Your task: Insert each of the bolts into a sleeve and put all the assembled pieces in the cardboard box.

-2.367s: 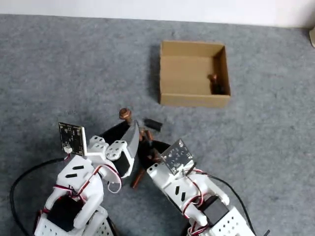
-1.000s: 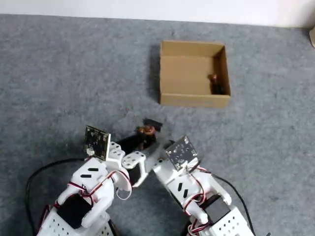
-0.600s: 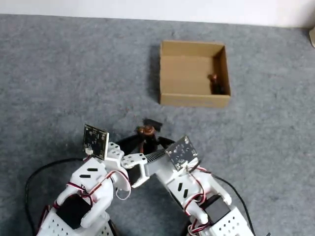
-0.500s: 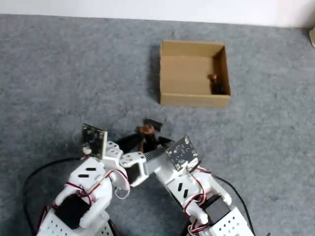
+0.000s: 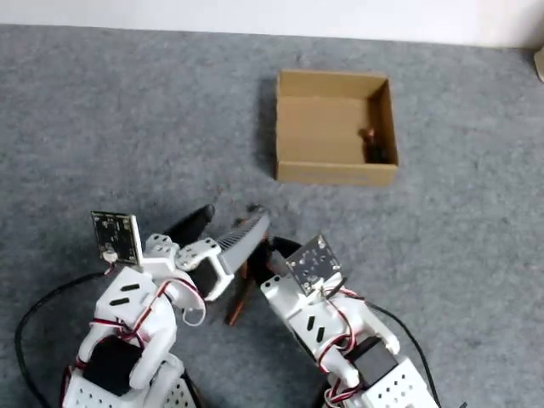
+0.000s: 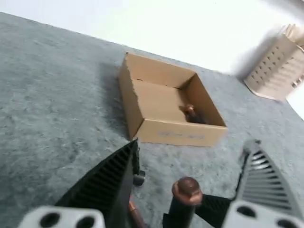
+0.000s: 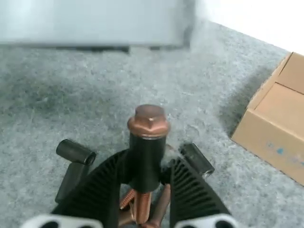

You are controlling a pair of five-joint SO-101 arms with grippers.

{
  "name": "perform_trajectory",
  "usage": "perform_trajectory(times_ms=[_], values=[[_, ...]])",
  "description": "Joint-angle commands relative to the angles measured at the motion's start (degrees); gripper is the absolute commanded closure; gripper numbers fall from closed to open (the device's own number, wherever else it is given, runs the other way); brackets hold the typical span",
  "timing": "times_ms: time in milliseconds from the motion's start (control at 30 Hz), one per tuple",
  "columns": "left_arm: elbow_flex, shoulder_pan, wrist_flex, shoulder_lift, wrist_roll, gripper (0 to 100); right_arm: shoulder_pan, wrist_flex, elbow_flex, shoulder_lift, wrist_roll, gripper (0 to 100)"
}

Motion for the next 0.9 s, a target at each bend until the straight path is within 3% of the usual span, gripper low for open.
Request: perform_trajectory(times_ms=[0,133,333,500,667,867], values=[[-2.8,-2.8,-0.3,-0.3,0.3,68,0.9,-1.8,-1.8,-0.8,-0.2,99.4],[-0.5,-7.0,-0.6,-0.2,0.0,68,3.9,-1.5,-1.8,-0.7,-0.2,99.4],[5.7,-11.5,-9.3,-0.1,-0.2,68,10.0,5.0,-3.1,-0.4,-0.3,99.4],[8.5,-12.0,-10.8,-0.1,-0.2,68,16.4,10.9,-14.8,3.9,-0.2,99.4],[9.1,-12.1,-10.8,-0.1,-0.2,68,20.0,10.7,-29.5,24.0,4.1,99.4],[9.1,-12.1,-10.8,-0.1,-0.2,68,25.8,10.9,-59.5,58.7,6.3,99.4]])
